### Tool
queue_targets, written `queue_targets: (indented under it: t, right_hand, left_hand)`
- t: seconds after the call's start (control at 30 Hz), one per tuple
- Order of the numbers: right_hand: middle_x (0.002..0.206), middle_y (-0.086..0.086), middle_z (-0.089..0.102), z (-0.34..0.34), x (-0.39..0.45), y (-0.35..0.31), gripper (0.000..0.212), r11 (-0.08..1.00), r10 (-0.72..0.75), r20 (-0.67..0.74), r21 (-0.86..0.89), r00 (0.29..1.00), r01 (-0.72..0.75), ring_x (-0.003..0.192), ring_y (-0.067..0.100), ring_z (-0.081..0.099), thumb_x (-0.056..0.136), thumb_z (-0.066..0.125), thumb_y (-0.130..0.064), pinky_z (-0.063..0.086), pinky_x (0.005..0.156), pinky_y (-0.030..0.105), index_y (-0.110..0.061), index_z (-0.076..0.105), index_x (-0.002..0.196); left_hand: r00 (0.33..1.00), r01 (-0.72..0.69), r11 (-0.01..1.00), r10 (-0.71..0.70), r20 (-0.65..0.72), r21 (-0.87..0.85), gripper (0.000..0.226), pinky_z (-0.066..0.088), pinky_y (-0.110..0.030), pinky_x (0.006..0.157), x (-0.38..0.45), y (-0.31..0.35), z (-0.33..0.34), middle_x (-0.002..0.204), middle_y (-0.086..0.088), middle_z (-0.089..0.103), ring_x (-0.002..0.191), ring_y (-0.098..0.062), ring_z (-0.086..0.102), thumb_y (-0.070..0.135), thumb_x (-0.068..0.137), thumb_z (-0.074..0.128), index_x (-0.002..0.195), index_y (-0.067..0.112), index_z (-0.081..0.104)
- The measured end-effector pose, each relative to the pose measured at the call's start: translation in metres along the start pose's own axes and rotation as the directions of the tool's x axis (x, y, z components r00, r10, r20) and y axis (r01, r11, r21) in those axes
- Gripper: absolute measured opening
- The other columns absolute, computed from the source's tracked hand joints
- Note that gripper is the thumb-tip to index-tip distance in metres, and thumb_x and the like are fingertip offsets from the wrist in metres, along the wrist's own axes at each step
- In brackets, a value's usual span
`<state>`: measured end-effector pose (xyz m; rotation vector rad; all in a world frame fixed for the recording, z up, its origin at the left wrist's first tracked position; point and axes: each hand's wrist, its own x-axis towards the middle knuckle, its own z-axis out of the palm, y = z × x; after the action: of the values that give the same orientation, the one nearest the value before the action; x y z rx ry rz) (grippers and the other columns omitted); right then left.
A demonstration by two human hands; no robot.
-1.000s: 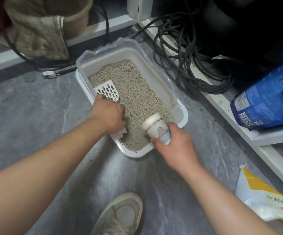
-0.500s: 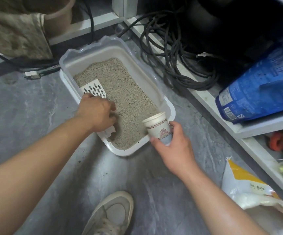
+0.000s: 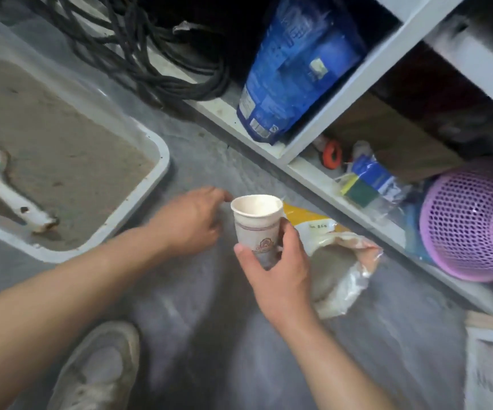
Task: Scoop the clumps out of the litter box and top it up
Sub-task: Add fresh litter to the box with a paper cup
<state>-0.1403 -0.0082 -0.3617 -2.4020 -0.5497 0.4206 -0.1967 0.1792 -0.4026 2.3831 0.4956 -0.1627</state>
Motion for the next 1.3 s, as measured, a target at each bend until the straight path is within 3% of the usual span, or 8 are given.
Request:
queue_targets:
  t: [0.17,0.3,0.4,0.5,0.67,0.8,0.97,1.3]
  right_hand:
    - [0.115,-0.008,0.065,-0.053,-0.024,0.078,0.072,0.952,0.292,-0.159,-0.047,0.943,-0.302,0.105,0.019,0.062,0.065,0.069,-0.066,0.051,0.091,0.042,-0.031,0.050,0.126]
    - [0.114,0.003,0.063,-0.077,-0.035,0.106,0.081,0.864,0.390,-0.142,-0.284,0.910,-0.415,0.106,0.027,0.055,0.065,0.055,-0.069,0.049,0.091,0.043,-0.028,0.049,0.134]
    - [0.112,0.008,0.056,-0.081,-0.034,0.104,0.071,0.779,0.300,-0.117,-0.543,0.947,-0.314,0.106,0.029,0.048,0.072,0.059,-0.060,0.047,0.090,0.041,-0.021,0.051,0.131]
    - [0.128,0.009,0.049,-0.077,-0.020,0.097,0.061,0.690,0.222,-0.103,-0.687,0.970,-0.230,0.115,0.027,0.044,0.081,0.063,-0.049,0.042,0.096,0.038,-0.015,0.050,0.131]
    - [0.131,0.014,0.049,-0.069,0.020,0.084,0.056,0.598,0.367,-0.026,-0.759,0.930,-0.257,0.124,0.029,0.043,0.086,0.058,-0.039,0.039,0.100,0.035,-0.006,0.053,0.131]
    - [0.130,0.015,0.055,-0.060,0.045,0.080,0.045,0.456,0.422,0.085,-0.881,0.903,-0.130,0.123,0.033,0.045,0.084,0.058,-0.039,0.037,0.101,0.037,-0.018,0.062,0.124]
    - [0.123,0.005,0.064,-0.050,0.059,0.087,0.028,0.522,0.437,0.099,-0.837,0.894,-0.163,0.119,0.025,0.057,0.089,0.059,-0.027,0.045,0.092,0.033,-0.022,0.068,0.115]
    - [0.124,0.008,0.064,-0.036,0.059,0.117,0.040,0.633,0.504,0.009,-0.684,0.864,-0.362,0.117,0.026,0.060,0.089,0.060,-0.034,0.047,0.093,0.029,-0.013,0.060,0.123]
  left_hand:
    - [0.963,-0.134,0.991,0.126,0.239,0.020,0.094,0.030,-0.039,0.119,0.017,0.049,0.050,0.164,-0.003,0.025,0.149,-0.023,0.031,0.051,0.080,0.061,0.158,0.020,0.018]
    - [0.945,-0.174,0.985,0.166,0.282,0.003,0.108,0.023,-0.042,0.123,0.032,0.082,0.082,0.170,-0.001,0.004,0.155,-0.021,0.015,0.061,0.081,0.061,0.161,0.020,0.001]
    - [0.942,-0.183,0.983,0.182,0.283,-0.025,0.110,0.022,-0.043,0.123,0.041,0.095,0.104,0.170,-0.003,0.000,0.156,-0.021,0.010,0.065,0.084,0.062,0.161,0.018,-0.001]
    - [0.944,-0.181,0.983,0.176,0.281,-0.006,0.108,0.020,-0.044,0.124,0.049,0.106,0.119,0.170,-0.004,-0.004,0.156,-0.022,0.004,0.063,0.087,0.059,0.160,0.016,-0.005]
    - [0.948,-0.140,0.989,0.148,0.283,-0.047,0.089,0.013,-0.040,0.126,0.064,0.108,0.126,0.169,-0.010,-0.004,0.157,-0.023,0.000,0.036,0.097,0.052,0.160,0.010,-0.005]
    - [0.945,-0.144,0.986,0.162,0.286,-0.081,0.083,0.014,-0.039,0.126,0.061,0.104,0.129,0.169,-0.013,0.001,0.156,-0.023,0.003,0.028,0.097,0.050,0.160,0.007,-0.001]
    - [0.945,-0.148,0.983,0.173,0.276,-0.109,0.081,0.014,-0.036,0.126,0.060,0.105,0.129,0.169,-0.011,0.003,0.156,-0.022,0.006,0.024,0.098,0.049,0.160,0.008,0.000]
    - [0.920,-0.140,0.983,0.174,0.352,-0.119,0.078,0.012,-0.031,0.125,0.068,0.100,0.131,0.170,-0.006,0.003,0.156,-0.017,0.005,0.027,0.100,0.047,0.161,0.012,0.000]
